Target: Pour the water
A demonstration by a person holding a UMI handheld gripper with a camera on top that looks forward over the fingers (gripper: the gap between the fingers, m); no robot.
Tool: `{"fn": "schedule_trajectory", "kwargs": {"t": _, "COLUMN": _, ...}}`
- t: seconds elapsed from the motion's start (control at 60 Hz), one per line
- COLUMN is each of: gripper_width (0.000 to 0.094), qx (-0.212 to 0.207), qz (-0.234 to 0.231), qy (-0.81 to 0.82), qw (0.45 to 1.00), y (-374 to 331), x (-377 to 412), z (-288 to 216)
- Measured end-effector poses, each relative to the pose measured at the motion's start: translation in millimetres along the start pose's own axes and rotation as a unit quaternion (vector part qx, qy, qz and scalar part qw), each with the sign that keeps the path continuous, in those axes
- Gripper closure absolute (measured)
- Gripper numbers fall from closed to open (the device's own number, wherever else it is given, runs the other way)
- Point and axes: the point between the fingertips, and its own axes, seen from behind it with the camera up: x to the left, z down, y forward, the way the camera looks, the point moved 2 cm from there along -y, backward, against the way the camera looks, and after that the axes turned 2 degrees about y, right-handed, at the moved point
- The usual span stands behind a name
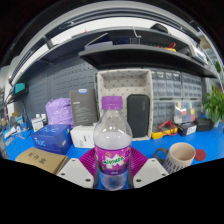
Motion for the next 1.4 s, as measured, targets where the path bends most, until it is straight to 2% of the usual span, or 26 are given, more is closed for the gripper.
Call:
{"fn": "schedule_trajectory", "kwargs": {"t": 0.133, "gripper_width": 0.0536, "qx": 0.034, "qz": -0.003, "qy": 0.108, "qw": 0.994, "y": 7, "x": -12, "z": -2}}
{"fn": "schedule_trajectory", "kwargs": {"t": 0.3, "gripper_width": 0.0532, "qx": 0.033, "qz": -0.010, "qy": 0.313, "qw": 0.949, "y": 7, "x": -34, "z": -20}}
{"fn": "schedule_trajectory", "kwargs": {"t": 0.533, "gripper_width": 0.0537, "qx": 0.019, "qz": -0.006, "qy": 0.598, "qw": 0.801, "y": 9, "x": -65, "z": -40}}
{"fn": "schedule_trajectory", "kwargs": {"t": 0.983, "gripper_width": 0.0535, "qx": 0.043, "qz": -0.026, "qy": 0.841, "qw": 0.538, "y": 19, "x": -86, "z": -56}}
{"fn": "schedule_trajectory", "kwargs": {"t": 1.1, "gripper_width": 0.0536, "qx": 0.048, "qz": -0.025, "qy": 0.847, "qw": 0.528, "y": 18, "x": -89, "z": -56}}
{"fn": "schedule_trajectory", "kwargs": {"t": 1.233, "gripper_width": 0.0537, "qx": 0.059, "qz": -0.028, "qy": 0.831, "qw": 0.552, "y": 16, "x": -87, "z": -56}}
{"fn": "schedule_trajectory", "kwargs": {"t": 1.317, "gripper_width": 0.0536, "qx": 0.064, "qz": -0.030, "qy": 0.796, "qw": 0.602, "y": 14, "x": -86, "z": -60}}
{"fn": "schedule_trajectory", "kwargs": {"t": 1.4, "gripper_width": 0.0538, "qx": 0.074, "qz": -0.041, "qy": 0.724, "qw": 0.685, "y": 9, "x": -89, "z": -77}}
